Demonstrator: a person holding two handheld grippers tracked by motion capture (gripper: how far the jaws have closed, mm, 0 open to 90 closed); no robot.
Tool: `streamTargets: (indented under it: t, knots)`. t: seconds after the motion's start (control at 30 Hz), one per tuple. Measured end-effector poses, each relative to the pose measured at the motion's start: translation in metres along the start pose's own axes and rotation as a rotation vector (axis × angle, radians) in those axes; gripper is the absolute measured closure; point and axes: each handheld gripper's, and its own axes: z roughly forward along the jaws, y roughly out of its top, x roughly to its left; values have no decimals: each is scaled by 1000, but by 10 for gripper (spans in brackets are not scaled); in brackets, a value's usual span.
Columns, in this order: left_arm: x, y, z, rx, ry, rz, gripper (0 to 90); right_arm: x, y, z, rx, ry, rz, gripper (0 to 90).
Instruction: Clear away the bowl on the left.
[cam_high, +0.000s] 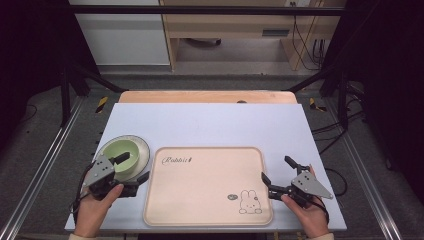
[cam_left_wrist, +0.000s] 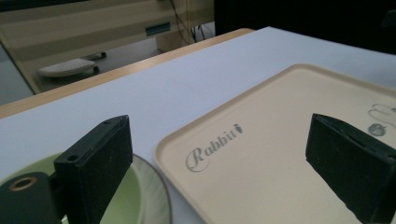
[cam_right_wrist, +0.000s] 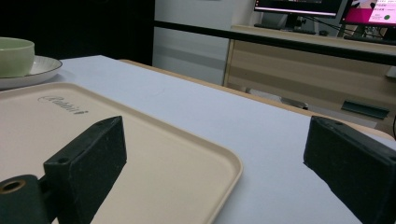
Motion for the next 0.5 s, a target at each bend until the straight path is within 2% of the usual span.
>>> streamTargets:
  t: [0.03, 0.07, 0.13, 0.17, 0.2, 0.23, 0.4, 0.5]
  knots:
    - [3, 3, -1, 19, 17, 9, 75, 0, 0, 0, 2, 0, 3, 60]
    - [9, 7, -3, 48, 27, 0, 75, 0, 0, 0, 1, 1, 3, 60]
    - [12, 8, -4, 56, 32, -5, 76, 0, 0, 0, 1, 1, 3, 60]
    - [18, 11, -5, 90, 28, -9, 79, 1, 0, 1, 3, 3, 3, 60]
    - [22, 12, -5, 100, 35, -6, 80, 1, -1, 1, 3, 2, 3, 60]
    - [22, 12, -5, 100, 35, -6, 82, 1, -1, 1, 3, 2, 3, 60]
    - [39, 13, -7, 145, 78, -2, 81, 2, -1, 2, 9, -3, 0, 61]
    - [46, 9, -9, 141, 104, -19, 81, 3, -1, 2, 8, 1, -1, 61]
